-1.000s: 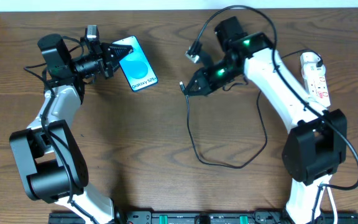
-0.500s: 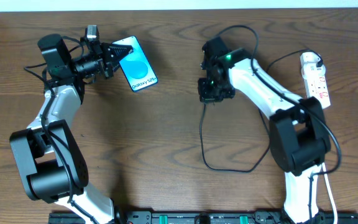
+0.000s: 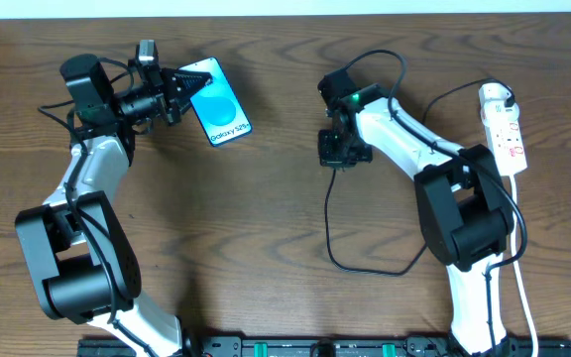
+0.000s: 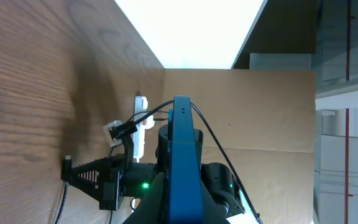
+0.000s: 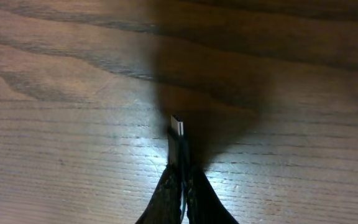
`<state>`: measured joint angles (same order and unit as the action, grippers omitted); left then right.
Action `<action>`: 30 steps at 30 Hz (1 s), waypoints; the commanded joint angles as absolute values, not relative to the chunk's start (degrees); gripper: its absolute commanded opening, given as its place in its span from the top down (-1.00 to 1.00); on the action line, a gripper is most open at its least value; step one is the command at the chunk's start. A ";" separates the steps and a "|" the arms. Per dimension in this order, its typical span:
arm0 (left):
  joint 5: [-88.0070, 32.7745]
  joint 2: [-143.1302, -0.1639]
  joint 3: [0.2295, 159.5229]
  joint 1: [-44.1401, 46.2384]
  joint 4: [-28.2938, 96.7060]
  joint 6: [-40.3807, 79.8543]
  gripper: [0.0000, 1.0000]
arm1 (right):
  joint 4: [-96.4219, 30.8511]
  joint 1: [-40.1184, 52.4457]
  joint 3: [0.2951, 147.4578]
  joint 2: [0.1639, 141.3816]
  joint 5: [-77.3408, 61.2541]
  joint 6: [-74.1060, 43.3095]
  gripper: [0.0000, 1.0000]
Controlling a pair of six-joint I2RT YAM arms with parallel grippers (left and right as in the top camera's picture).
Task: Plug charger to phone and switch on socket
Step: 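Lift the connector with the right gripper toward the smartphone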
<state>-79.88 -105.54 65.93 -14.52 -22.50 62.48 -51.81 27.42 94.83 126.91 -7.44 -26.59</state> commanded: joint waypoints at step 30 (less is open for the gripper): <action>-82.81 -103.94 66.87 -14.72 -22.81 61.47 0.86 | -49.87 29.82 94.94 132.99 -4.25 -34.26 0.63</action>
<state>-80.47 -105.54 65.93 -14.52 -22.50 62.48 -50.11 29.50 96.16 128.01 -4.32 -33.23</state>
